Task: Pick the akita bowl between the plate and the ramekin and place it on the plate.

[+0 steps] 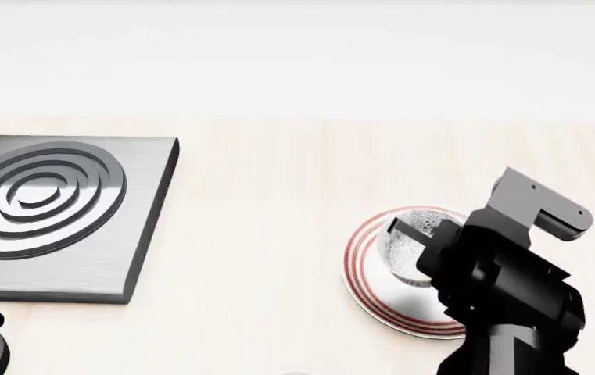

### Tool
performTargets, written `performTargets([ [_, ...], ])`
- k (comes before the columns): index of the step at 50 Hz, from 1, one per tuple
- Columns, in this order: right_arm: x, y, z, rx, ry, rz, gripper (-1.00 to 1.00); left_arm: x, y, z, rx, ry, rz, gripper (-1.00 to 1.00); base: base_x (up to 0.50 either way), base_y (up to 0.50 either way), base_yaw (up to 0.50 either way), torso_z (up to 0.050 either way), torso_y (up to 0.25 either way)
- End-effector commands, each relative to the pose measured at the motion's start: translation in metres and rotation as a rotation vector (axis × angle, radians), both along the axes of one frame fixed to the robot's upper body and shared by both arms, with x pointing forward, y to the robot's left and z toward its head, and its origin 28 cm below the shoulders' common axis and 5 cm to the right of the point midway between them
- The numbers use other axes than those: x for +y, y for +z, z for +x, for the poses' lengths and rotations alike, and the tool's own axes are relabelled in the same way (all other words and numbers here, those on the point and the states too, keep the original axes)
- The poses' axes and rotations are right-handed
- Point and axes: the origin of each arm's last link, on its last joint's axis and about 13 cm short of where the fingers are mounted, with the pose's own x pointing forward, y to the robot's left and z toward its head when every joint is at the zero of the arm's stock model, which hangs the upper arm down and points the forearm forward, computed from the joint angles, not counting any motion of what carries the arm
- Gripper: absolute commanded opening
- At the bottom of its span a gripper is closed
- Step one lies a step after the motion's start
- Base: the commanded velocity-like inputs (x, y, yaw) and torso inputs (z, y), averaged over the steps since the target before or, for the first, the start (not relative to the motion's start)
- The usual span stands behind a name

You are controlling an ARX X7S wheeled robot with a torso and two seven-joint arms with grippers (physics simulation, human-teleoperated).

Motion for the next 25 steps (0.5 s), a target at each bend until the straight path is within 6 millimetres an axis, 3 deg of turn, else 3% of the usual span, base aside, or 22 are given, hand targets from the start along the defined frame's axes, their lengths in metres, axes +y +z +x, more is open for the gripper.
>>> performTargets([
  [1, -0.0002, -0.0012, -0.0005, 0.009, -0.025, 0.027, -1.00, -0.0001, 0.0001, -0.0002, 0.000, 0.000, -0.002, 1.00, 0.00, 0.00, 0.00, 0.000, 0.000],
  [25, -0.0009, -0.0051, -0.0007, 0.019, -0.075, 0.008, -1.00, 0.0001, 0.0000, -0.0005, -0.002, -0.001, 0.000, 1.00, 0.00, 0.00, 0.00, 0.000, 0.000],
])
